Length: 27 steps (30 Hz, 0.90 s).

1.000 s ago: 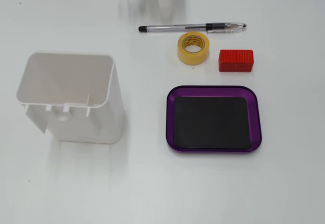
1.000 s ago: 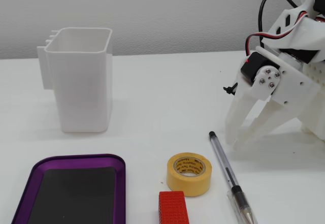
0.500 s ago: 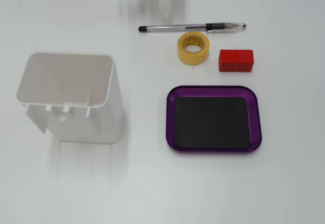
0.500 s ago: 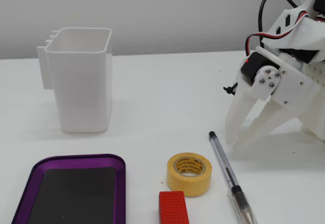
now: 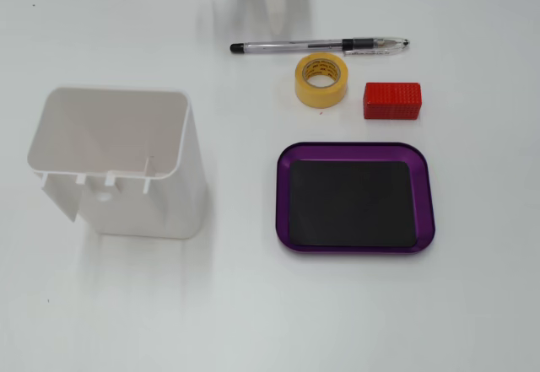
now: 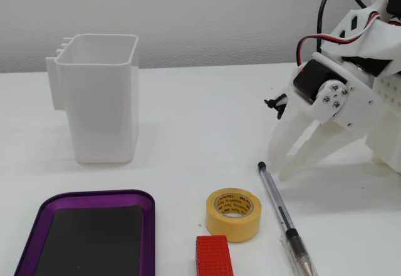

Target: Pick up the yellow tape and place it in the box.

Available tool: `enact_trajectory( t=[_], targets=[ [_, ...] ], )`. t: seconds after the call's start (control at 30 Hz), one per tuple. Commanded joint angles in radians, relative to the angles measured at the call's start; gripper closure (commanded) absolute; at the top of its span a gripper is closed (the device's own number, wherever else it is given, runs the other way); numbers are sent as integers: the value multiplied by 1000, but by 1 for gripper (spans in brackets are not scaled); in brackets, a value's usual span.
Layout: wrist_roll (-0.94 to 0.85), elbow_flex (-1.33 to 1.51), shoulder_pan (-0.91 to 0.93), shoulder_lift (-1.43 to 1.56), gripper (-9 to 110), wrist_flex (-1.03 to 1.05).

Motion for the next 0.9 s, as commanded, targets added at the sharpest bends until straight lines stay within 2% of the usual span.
enact_trajectory(
  t=[0.0, 0.17, 0.43, 0.6, 0.87],
  targets=[
    [-110, -78, 48, 63, 95, -23],
    [-120, -209, 60, -43, 94, -23],
    [-120, -482, 41, -653, 92, -35],
    [-117, -673, -34, -1014, 92, -35],
    [-81, -841, -110, -1307, 92, -35]
  ],
)
